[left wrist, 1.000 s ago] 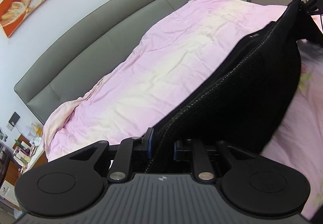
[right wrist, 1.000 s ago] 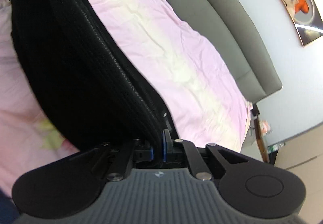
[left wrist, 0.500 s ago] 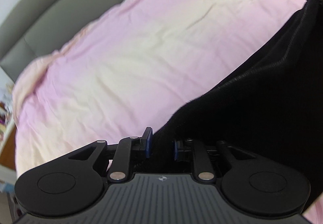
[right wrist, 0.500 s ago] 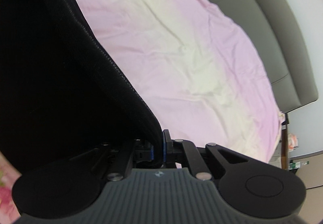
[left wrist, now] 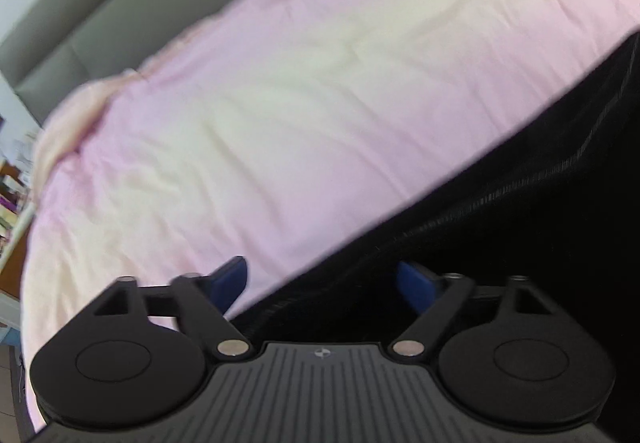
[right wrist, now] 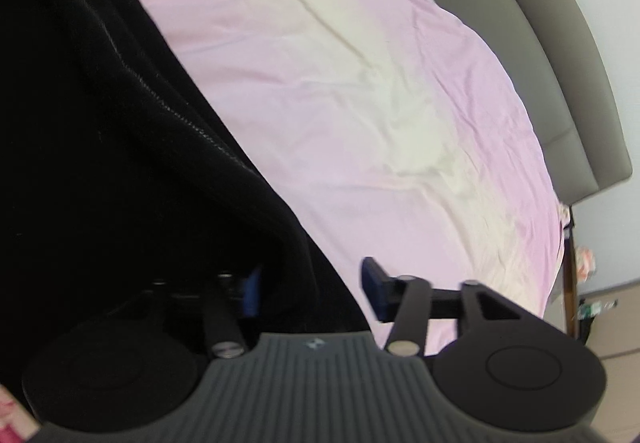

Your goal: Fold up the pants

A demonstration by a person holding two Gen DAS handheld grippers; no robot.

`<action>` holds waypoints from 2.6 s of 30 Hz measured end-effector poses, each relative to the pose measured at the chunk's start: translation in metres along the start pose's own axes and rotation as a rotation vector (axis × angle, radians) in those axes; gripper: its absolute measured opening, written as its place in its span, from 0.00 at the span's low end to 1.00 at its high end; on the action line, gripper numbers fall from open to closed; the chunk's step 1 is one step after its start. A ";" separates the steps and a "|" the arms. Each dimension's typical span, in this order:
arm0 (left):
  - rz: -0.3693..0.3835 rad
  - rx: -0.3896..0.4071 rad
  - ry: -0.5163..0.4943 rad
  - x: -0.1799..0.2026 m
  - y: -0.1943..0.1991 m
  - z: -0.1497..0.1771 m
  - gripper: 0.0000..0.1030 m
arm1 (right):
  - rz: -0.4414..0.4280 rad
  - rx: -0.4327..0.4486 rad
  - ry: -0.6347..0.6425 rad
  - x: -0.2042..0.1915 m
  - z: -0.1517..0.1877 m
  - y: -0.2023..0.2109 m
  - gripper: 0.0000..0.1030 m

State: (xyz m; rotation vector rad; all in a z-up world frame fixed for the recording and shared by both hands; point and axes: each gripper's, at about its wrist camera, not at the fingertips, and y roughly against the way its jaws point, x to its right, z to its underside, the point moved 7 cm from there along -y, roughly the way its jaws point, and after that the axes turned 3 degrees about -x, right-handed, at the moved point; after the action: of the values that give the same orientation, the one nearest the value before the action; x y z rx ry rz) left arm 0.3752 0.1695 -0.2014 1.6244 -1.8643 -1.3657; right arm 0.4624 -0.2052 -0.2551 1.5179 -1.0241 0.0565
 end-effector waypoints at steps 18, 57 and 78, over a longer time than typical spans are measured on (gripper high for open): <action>0.015 0.063 0.223 -0.036 0.089 0.101 0.98 | -0.260 -0.056 -0.261 -0.100 0.158 0.107 0.57; -0.059 0.020 0.318 -0.059 0.104 0.143 0.98 | 0.152 -0.219 -0.860 0.172 0.229 -0.014 0.42; -0.039 0.017 0.420 -0.055 0.111 0.161 0.98 | -0.211 -0.004 -1.626 0.102 0.310 -0.009 0.15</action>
State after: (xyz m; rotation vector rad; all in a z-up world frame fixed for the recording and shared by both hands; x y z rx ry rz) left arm 0.2062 0.2786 -0.1735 1.7970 -1.6042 -0.9295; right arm 0.3726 -0.5176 -0.2833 1.5003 -2.0205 -1.5326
